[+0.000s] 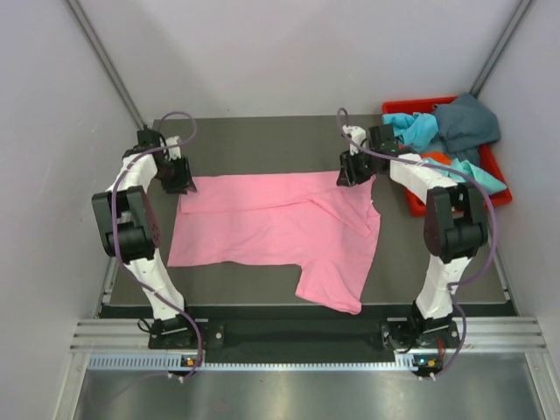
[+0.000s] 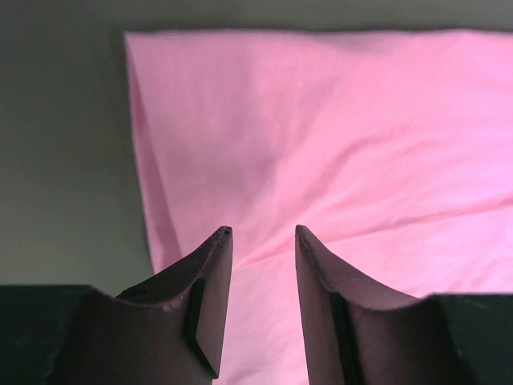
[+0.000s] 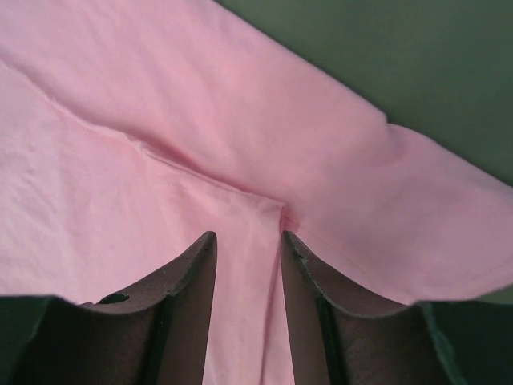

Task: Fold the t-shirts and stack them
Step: Fold the tshirt

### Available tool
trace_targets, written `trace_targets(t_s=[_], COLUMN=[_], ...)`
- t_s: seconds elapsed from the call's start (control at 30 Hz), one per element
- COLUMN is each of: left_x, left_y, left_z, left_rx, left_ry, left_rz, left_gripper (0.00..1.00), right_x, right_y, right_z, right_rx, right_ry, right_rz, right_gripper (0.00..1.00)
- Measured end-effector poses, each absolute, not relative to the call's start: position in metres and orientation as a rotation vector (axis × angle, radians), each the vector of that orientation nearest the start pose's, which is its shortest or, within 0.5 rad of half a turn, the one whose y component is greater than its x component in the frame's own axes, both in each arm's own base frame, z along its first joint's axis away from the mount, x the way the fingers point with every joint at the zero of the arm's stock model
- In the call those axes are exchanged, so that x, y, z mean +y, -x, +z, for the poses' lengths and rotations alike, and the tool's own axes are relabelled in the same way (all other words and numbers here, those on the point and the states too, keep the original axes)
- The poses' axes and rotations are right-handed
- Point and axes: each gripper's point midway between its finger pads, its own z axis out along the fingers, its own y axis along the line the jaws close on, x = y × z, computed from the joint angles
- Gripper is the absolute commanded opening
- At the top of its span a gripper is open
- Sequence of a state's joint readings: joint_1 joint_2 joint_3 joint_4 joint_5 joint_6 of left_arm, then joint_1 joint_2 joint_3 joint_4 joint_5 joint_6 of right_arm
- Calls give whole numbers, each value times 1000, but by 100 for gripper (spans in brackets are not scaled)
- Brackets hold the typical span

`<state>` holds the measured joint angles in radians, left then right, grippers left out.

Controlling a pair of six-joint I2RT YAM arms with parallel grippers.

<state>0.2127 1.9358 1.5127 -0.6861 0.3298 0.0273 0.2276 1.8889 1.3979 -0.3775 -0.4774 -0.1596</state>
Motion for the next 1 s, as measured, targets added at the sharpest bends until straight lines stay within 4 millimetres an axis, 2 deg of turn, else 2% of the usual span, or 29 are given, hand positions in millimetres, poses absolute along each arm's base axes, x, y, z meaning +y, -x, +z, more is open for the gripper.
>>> trace_targets(t_s=[0.13,0.5,0.67,1.0], left_x=[28,24,23,22], left_y=[-422,-415,-415,-410], left_z=[69,69,69,64], left_rx=[2686,2709,2710,2725], left_ry=[194,231,234,240], left_rz=[-426,-456,-462,-467], left_gripper=[41,39,39,38], right_x=[185,198,195,191], right_y=[-429,-418,-420,-438], right_z=[79,62,52,55], right_rx=[2367,2417,2443,2418], right_ry=[657,661,651,646], right_rz=[688,754,729,658], right_gripper=[35,35,35,34])
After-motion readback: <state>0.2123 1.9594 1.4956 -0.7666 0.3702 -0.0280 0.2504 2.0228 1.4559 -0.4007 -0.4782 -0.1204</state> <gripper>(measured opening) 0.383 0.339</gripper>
